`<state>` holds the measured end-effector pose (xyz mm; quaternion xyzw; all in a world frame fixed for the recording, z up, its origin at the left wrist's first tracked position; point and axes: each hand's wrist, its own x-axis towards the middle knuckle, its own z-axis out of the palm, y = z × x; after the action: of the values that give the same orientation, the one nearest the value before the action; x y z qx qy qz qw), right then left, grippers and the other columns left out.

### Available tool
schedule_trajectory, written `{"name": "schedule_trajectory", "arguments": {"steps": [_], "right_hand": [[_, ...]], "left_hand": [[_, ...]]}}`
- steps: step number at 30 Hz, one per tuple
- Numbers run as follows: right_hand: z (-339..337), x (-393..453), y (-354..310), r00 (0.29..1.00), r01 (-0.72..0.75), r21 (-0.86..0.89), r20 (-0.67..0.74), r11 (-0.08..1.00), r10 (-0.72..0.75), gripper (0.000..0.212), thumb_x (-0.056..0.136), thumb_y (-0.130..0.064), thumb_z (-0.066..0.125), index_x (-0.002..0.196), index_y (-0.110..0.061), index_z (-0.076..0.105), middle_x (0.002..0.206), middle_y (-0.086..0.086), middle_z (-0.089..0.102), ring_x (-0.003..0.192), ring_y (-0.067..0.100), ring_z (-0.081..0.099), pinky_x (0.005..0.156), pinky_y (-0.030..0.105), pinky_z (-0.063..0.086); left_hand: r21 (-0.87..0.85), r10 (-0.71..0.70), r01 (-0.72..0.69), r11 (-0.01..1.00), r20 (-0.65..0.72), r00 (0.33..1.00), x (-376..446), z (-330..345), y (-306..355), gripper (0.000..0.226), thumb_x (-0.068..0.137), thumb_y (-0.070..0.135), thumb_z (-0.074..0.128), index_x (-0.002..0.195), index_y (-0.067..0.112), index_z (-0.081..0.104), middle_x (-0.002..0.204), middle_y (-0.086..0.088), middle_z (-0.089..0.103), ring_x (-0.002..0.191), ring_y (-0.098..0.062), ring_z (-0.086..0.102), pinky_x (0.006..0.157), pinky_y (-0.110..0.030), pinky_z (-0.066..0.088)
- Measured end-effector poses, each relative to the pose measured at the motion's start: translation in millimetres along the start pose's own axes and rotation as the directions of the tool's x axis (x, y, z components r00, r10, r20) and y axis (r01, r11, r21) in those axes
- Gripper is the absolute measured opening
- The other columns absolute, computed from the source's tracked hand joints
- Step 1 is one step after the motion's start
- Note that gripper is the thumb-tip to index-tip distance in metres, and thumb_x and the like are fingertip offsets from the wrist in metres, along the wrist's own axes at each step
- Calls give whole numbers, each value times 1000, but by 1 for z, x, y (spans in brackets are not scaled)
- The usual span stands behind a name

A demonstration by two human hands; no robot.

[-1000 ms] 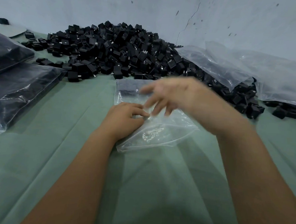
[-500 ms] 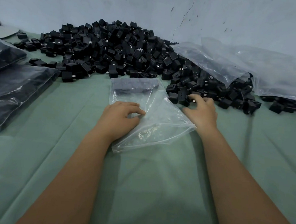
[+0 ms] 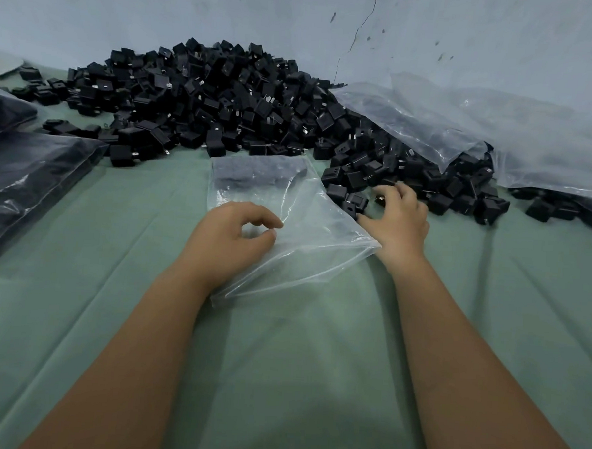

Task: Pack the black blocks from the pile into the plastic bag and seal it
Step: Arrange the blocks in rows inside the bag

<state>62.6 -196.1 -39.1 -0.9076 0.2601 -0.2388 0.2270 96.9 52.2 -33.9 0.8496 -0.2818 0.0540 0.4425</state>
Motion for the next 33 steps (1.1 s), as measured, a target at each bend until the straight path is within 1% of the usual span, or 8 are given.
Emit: {"name": "schedule_trajectory", "arguments": {"steps": [6,11,14,18,22,26,30,33], "right_hand": [[5,0,-1,995,79,-132,69,988,-70,44,88,-44,63,130,-32,53,156,4,22,141,28,17,112,40,15],[-10,-6,-6,971,-9,367,-220,930,96,33,83,-19,62,117,-20,60,111,1,55,97,16,56,83,23,43],[-26,-15,-26,937,135,453,-348,881,35,36,80,-12,65,115,-18,65,97,-5,49,80,8,52,72,4,37],[-44,-46,-73,815,535,438,-494,722,-304,31,74,-6,69,104,-9,65,102,-1,45,92,8,49,85,20,44],[-26,-88,-110,710,694,473,-323,543,-626,25,69,-5,66,93,-1,59,95,2,51,88,13,48,76,22,43],[-6,-111,-115,706,640,523,-109,564,-700,27,68,-8,67,94,-2,59,96,1,48,87,16,48,69,36,47],[-11,-108,-112,699,671,472,-150,571,-699,23,65,-12,62,85,-3,55,89,2,44,77,16,43,58,32,41],[-16,-105,-109,725,684,265,-148,679,-673,24,67,-24,61,82,-6,55,81,0,46,70,14,39,51,23,29]], "left_hand": [[-320,-35,57,946,75,997,-4,-4,15,15,77,44,69,87,35,75,93,5,73,89,-15,65,82,-32,50],[-210,-9,100,973,394,919,-7,-5,20,55,58,55,83,110,49,65,104,13,65,79,6,56,76,-10,42],[-183,-18,93,979,377,926,-6,-4,17,31,75,28,84,100,35,68,96,10,66,72,1,56,73,-13,44],[-280,-98,200,939,339,936,-6,-6,20,19,83,30,69,84,11,64,70,-4,56,65,-15,48,65,-30,38],[-285,-112,191,939,273,956,-5,-2,20,14,83,5,61,70,9,57,70,-5,54,61,-5,54,65,-25,40],[-226,-149,172,959,112,982,-12,-7,7,60,87,-20,55,88,38,38,91,24,44,67,34,46,66,2,40],[-311,24,8,950,100,995,-7,-14,19,33,80,-9,55,67,21,53,58,19,58,54,9,54,52,-5,40],[-470,-89,89,878,23,996,0,-13,18,13,82,-13,60,77,-1,64,68,-6,64,61,-10,58,54,-17,47]]}}
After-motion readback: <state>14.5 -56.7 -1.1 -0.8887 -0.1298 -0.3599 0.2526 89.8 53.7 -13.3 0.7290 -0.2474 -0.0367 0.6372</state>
